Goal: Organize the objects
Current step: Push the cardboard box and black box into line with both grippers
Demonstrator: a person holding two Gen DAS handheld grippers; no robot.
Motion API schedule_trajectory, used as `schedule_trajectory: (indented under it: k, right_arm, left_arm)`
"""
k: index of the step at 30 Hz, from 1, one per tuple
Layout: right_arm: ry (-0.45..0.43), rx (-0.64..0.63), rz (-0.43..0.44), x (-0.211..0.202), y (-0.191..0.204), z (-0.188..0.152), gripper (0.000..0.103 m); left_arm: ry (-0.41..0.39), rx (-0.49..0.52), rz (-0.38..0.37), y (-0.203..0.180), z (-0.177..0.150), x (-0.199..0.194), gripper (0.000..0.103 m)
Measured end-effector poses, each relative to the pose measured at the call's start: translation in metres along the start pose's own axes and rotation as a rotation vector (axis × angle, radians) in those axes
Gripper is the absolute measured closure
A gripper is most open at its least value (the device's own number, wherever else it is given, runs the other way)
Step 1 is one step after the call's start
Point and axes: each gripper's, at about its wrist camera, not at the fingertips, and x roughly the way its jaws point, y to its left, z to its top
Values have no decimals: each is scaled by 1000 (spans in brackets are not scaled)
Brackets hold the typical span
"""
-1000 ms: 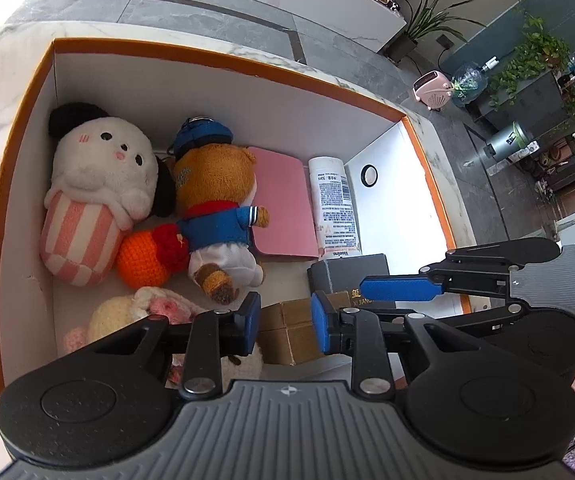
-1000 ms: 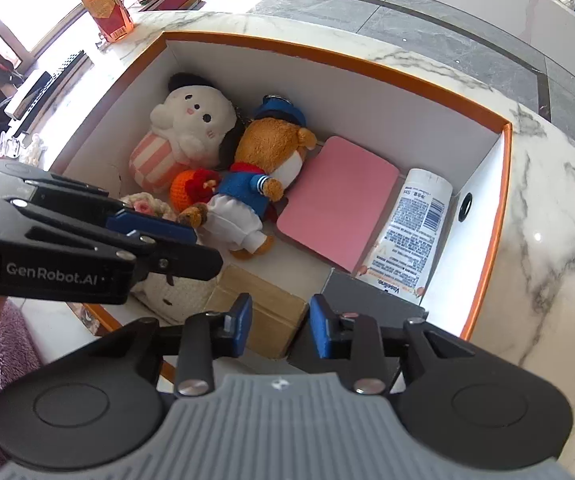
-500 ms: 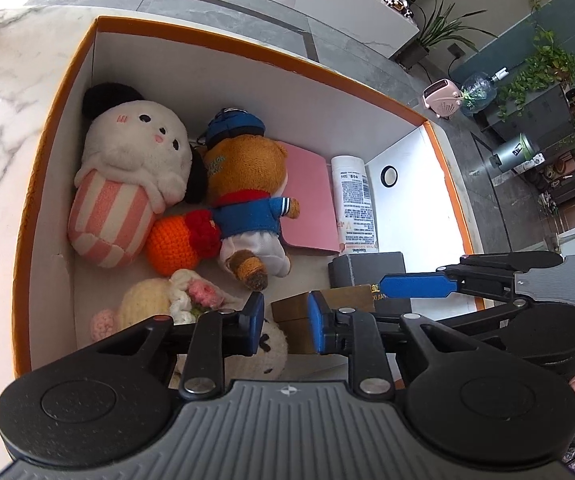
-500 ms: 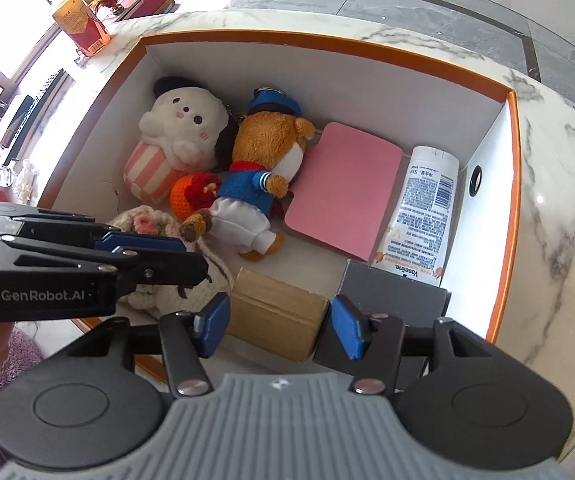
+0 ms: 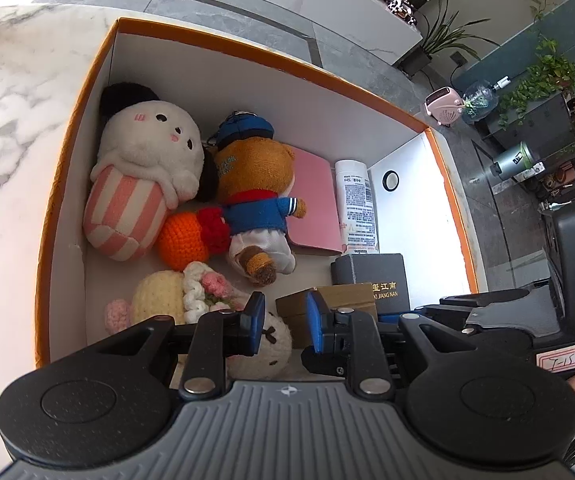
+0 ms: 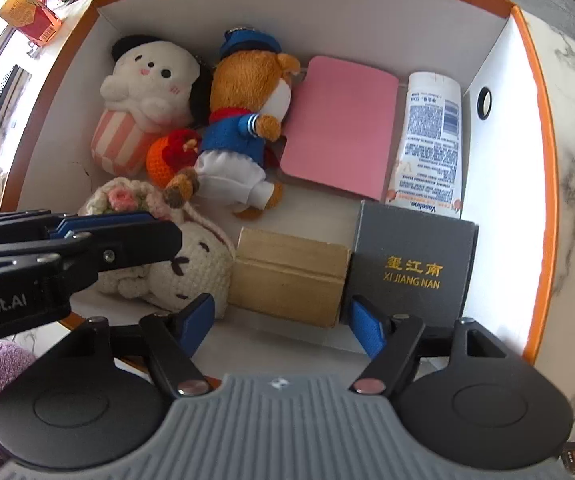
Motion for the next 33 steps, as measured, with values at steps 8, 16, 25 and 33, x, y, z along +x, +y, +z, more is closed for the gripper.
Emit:
schedule_trajectory:
  k: [8,16,25,33]
  right_arm:
    - [34,93,9,-2,-8,0,73]
    - [-62,160,-4,-14,-1,-7,45]
    - [-102,215,-64,7,11,-2,37]
    - [-99,200,-50,3,8,-5,39]
  left_arm:
    - [-16,-1,0,4,-1,-2,76]
    - [-25,-15,-17,10,-3,-3,81]
    - [-54,-25,8,10,0,-15,81]
    - [-51,-7,22,4,-3,-11,81]
